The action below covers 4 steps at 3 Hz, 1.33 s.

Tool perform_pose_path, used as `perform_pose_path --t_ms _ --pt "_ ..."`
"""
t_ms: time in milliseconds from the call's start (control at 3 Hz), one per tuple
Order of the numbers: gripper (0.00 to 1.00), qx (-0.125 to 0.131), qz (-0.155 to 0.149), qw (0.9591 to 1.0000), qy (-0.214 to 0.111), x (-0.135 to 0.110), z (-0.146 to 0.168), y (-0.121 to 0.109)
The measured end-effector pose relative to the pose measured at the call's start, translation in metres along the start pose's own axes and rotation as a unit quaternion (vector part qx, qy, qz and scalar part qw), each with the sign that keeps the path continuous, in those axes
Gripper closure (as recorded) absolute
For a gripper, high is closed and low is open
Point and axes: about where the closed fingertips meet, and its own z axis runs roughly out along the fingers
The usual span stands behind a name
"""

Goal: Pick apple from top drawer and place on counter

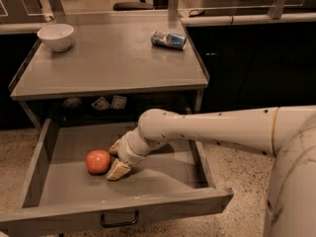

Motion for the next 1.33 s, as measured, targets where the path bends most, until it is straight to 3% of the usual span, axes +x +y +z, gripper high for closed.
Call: perform_pose_path --t_ms 667,1000,1333 --pt "0.87 0.0 0.0 1.0 0.0 0.0 0.0 0.0" --pt "1.0 0.0 0.0 1.0 0.0 0.0 0.0001 0.0001" --pt "0.81 0.0 0.0 1.0 0.0 0.0 0.0001 0.0001"
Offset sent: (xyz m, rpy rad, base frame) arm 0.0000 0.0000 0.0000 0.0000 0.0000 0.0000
